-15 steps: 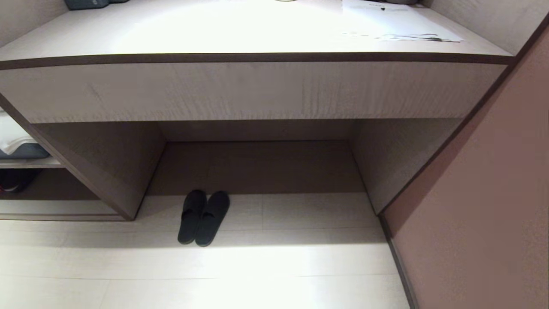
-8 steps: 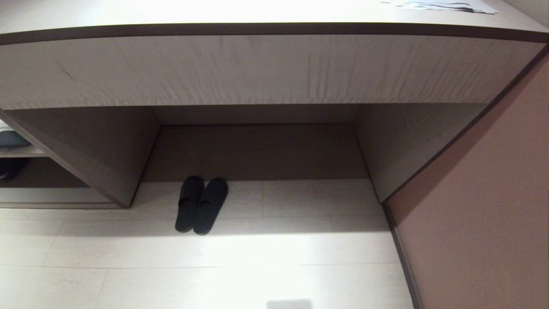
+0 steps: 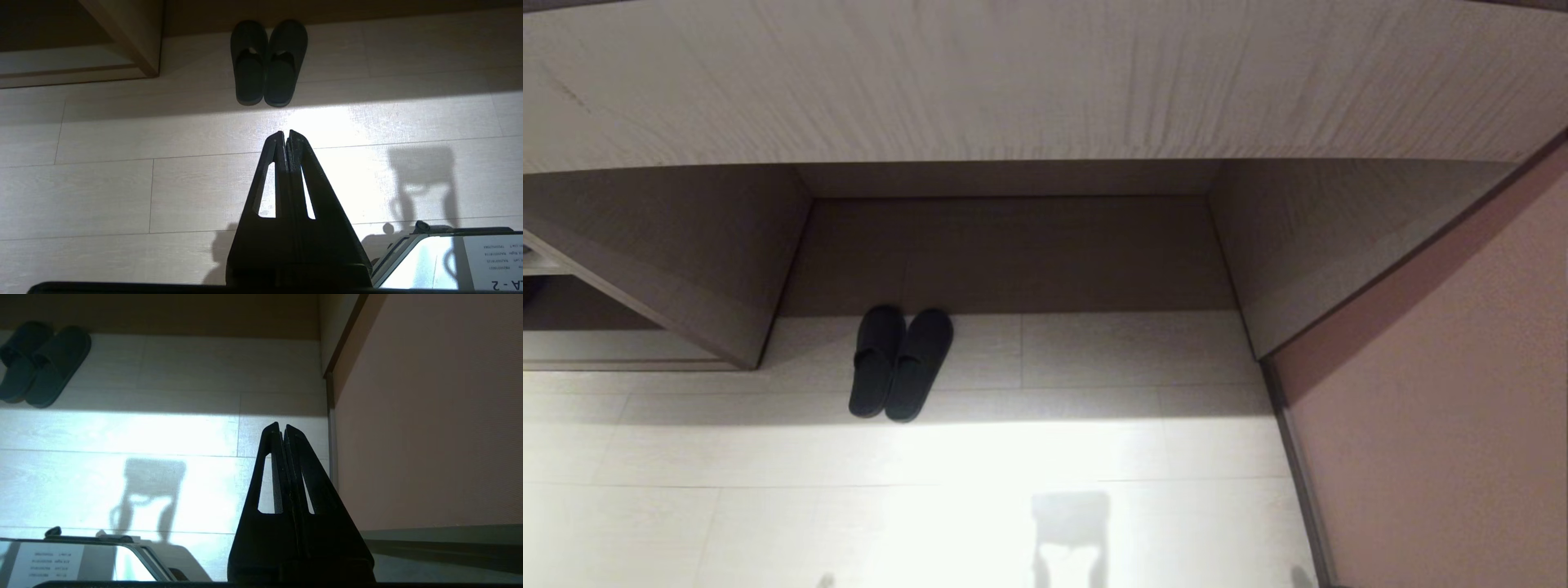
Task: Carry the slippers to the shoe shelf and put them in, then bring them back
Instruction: Pick up the slippers on the floor
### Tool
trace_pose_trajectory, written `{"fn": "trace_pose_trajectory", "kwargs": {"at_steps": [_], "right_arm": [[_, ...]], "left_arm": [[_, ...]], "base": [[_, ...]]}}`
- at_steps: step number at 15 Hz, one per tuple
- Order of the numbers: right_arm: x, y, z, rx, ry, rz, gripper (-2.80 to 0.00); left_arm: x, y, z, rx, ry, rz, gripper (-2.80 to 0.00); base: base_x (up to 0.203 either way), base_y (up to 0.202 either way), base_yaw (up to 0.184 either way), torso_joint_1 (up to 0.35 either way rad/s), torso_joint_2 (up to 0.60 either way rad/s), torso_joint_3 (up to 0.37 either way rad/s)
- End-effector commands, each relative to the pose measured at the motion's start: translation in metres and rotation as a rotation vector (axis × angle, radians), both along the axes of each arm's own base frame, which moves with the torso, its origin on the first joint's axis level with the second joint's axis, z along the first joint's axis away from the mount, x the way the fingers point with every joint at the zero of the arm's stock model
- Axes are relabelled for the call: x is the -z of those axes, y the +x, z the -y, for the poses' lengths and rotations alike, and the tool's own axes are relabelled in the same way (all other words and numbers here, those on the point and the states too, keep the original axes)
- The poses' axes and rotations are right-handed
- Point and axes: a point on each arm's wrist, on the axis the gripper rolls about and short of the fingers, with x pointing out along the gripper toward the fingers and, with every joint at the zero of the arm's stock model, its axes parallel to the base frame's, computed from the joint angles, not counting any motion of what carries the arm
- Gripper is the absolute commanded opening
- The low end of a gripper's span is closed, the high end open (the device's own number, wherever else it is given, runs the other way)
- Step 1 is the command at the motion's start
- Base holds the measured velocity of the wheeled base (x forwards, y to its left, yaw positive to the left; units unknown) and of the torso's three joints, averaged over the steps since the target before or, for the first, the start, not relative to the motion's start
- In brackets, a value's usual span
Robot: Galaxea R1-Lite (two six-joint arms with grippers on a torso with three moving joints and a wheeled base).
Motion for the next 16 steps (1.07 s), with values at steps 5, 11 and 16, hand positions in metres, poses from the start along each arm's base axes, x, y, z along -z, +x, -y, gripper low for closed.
{"fn": "trace_pose_trajectory", "kwargs": {"at_steps": [5, 11, 16], "right_arm": [[0.0000, -0.0001, 0.0000, -0.001, 0.000, 0.001, -2.80], [0.0000, -0.0001, 0.0000, -0.001, 0.000, 0.001, -2.80], [0.0000, -0.0001, 0.0000, -0.001, 0.000, 0.001, -2.80]], "left_arm": [[-0.0001, 0.0001, 0.0000, 0.000, 0.000, -0.001, -2.80], [-0.0004, 0.0000, 0.0000, 0.000, -0.003, 0.002, -2.80], [-0.0004, 0.0001, 0.0000, 0.000, -0.001, 0.002, -2.80]], "base": [[0.000, 0.000, 0.000, 0.000, 0.00, -0.194], [0.000, 0.000, 0.000, 0.002, 0.01, -0.196], [0.000, 0.000, 0.000, 0.001, 0.00, -0.193]]}}
